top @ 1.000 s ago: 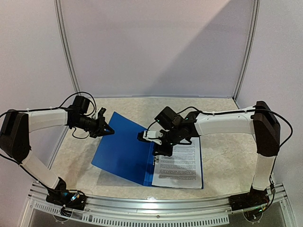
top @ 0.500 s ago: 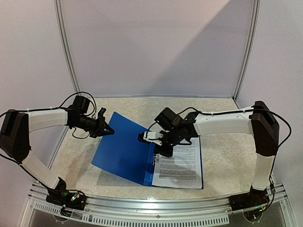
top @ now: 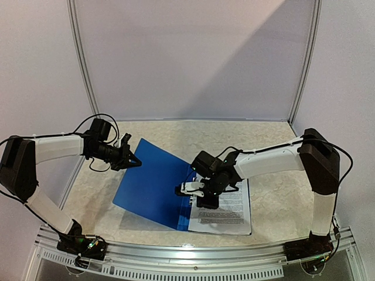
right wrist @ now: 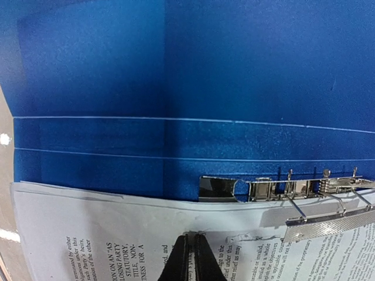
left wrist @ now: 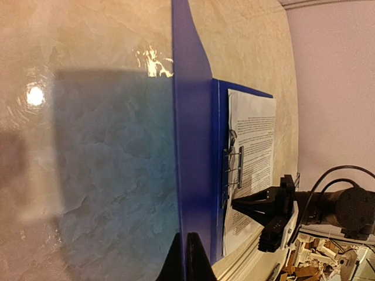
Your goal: Put the files into the folder
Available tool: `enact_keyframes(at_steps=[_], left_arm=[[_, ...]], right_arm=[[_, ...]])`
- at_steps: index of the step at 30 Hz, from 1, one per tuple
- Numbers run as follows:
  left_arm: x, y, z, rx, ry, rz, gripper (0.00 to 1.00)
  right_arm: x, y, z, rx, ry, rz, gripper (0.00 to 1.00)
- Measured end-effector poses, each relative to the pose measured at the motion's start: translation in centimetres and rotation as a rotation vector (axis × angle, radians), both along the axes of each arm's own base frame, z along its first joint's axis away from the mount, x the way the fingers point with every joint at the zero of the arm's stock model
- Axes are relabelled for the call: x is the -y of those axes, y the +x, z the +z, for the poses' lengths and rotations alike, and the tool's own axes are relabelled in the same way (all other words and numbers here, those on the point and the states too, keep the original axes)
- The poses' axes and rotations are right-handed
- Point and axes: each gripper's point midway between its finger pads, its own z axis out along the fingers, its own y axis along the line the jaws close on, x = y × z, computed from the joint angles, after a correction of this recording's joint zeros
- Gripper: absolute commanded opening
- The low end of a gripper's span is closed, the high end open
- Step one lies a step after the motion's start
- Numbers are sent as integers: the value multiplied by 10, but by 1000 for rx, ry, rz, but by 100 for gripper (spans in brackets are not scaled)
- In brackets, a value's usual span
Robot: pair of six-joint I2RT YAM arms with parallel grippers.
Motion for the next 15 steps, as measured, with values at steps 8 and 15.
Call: enact_keyframes(at_steps=[8, 15], left_arm=[[-1, 0, 0, -1, 0, 2, 0], [-1, 0, 0, -1, 0, 2, 0]], right_arm=[[-1, 0, 1, 12, -2, -10, 8], [-14, 5, 27, -17, 83, -50, 13]])
